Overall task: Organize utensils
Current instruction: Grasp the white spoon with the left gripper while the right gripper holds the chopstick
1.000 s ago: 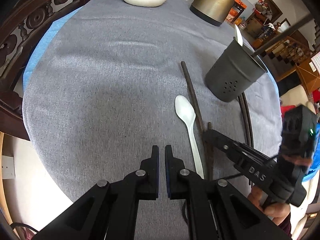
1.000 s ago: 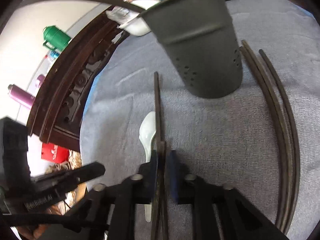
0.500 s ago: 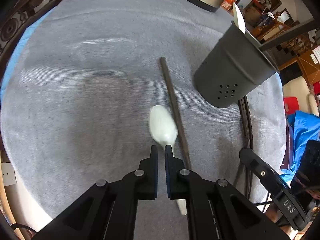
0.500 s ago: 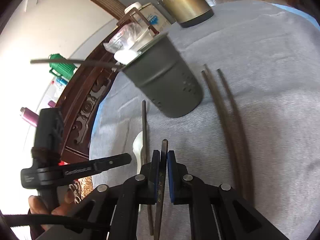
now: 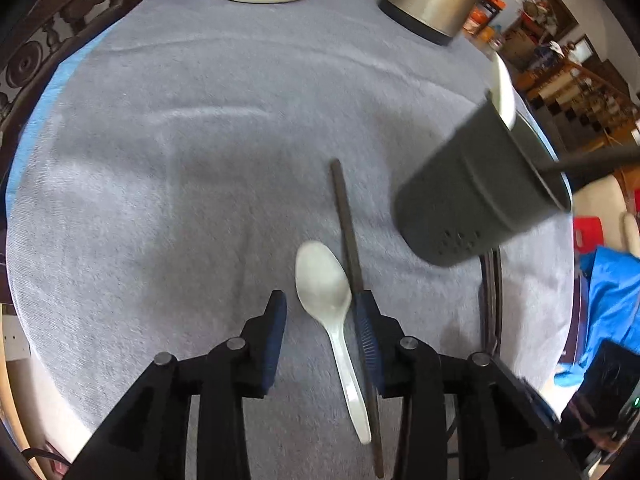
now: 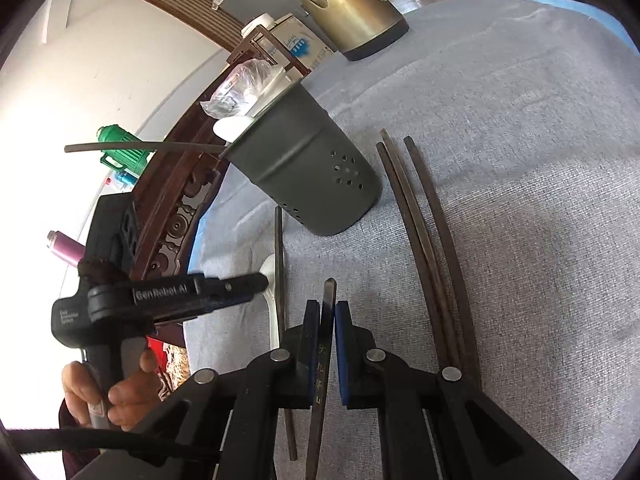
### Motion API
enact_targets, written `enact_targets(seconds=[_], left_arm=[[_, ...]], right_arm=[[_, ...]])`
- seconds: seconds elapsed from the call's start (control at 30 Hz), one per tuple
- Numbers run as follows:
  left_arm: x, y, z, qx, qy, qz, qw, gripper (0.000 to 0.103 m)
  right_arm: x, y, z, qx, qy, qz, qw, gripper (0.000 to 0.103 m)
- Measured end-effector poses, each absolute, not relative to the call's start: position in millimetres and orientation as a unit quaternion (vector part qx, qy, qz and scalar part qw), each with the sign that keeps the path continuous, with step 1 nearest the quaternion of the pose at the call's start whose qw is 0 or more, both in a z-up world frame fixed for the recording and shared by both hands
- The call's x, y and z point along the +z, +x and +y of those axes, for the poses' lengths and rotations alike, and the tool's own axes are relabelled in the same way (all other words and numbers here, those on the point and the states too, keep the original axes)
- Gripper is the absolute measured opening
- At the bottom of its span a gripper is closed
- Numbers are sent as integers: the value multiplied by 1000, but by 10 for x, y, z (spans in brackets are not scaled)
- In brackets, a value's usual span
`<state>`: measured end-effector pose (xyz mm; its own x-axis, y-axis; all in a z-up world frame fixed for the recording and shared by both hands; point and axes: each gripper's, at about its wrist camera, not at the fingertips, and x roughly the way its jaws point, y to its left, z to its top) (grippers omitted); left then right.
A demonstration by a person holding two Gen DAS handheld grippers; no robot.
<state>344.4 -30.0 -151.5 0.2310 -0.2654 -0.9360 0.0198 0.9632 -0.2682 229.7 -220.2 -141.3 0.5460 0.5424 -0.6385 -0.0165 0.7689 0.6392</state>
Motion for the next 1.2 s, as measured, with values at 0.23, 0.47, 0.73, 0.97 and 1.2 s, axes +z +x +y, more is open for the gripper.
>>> enact_targets(seconds=[0.23, 0.47, 0.73, 0.97, 1.2], left_arm=[[-1608, 3702, -296, -90, -102, 620, 773, 37], [-1634, 3772, -328, -97, -95, 616, 776, 38], [-1665, 3758, -276, -104, -89, 619, 774, 35], [-1690, 3723, -207, -100, -76, 612, 781, 35], [-1749, 3812, -461, -99, -50, 603, 790, 34]], right_arm=[[-1402, 2287, -2183, 167, 293, 446, 829, 8], [-1406, 2291, -2252, 157, 299, 447, 828, 8], [-1334, 2248, -2266, 155, 295, 441, 834, 8], [-1351, 2243, -2267, 154, 297, 442, 832, 8], [-1319, 2218, -2226, 153, 289, 438, 837, 8]])
